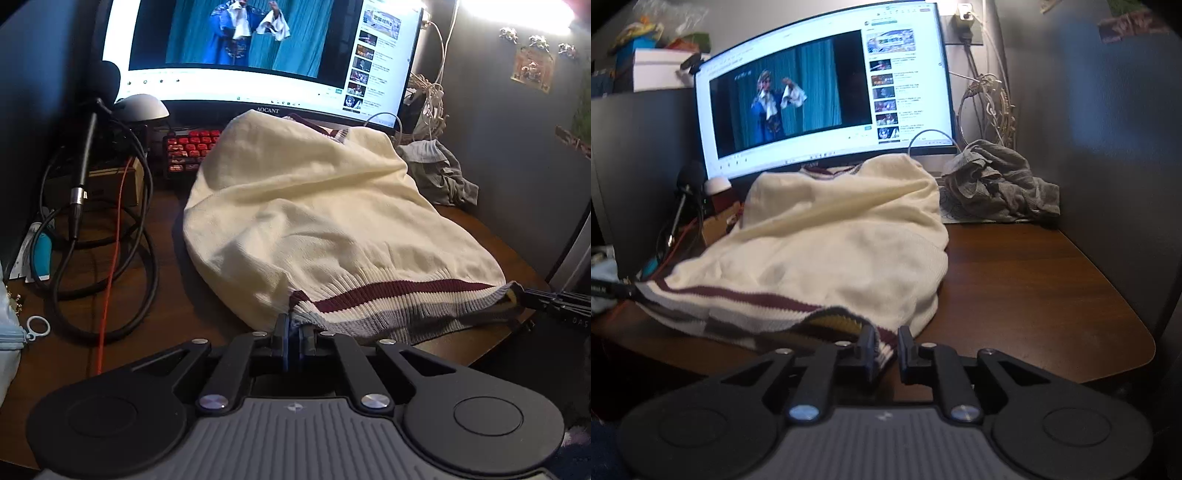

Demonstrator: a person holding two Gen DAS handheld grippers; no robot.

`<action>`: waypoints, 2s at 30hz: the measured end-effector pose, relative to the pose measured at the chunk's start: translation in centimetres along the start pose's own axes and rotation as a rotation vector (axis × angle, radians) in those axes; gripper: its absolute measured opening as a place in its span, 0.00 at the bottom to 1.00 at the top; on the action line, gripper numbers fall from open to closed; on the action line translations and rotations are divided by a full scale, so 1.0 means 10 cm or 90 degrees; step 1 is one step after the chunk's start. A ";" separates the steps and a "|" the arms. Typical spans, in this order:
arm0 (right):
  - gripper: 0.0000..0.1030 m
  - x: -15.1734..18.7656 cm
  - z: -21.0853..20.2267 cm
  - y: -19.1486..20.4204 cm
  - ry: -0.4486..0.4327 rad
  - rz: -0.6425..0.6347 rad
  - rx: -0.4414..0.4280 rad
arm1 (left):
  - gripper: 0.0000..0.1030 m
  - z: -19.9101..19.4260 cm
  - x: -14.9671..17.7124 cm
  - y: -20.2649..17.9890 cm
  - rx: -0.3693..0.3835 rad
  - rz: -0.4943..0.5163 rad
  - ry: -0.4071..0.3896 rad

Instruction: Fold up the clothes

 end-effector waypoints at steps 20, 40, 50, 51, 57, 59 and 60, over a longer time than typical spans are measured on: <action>0.07 0.13 0.30 0.15 -0.044 0.004 0.109 | 0.04 0.16 0.16 -0.21 -0.143 0.096 -0.017; 0.07 0.15 0.18 -0.54 -0.090 0.113 -0.041 | 0.06 -0.15 0.21 0.16 0.008 0.060 -0.088; 0.28 0.17 0.08 -0.40 -0.061 -0.020 -0.028 | 0.36 -0.15 0.32 -0.07 -0.035 0.197 -0.036; 0.28 0.18 0.04 -0.39 -0.057 -0.033 -0.029 | 0.36 -0.17 0.33 -0.09 -0.037 0.210 -0.030; 0.28 0.17 -0.23 -0.30 -0.028 -0.095 -0.083 | 0.37 -0.38 0.34 -0.19 -0.005 0.257 -0.001; 0.28 0.14 -0.32 -0.22 -0.026 -0.115 -0.110 | 0.37 -0.43 0.30 -0.24 0.019 0.262 0.002; 0.28 0.11 -0.35 -0.14 -0.032 -0.127 -0.121 | 0.37 -0.43 0.27 -0.28 0.034 0.262 -0.004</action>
Point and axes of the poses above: each gripper's, at about its wrist camera, not at the fingertips, and z roughly the way its jaws point, y to its left, x to its underside, the point moved 5 cm from there along z, roughly the way its jaws point, and after that the axes turned 8 degrees about x, right-handed, at the moved point
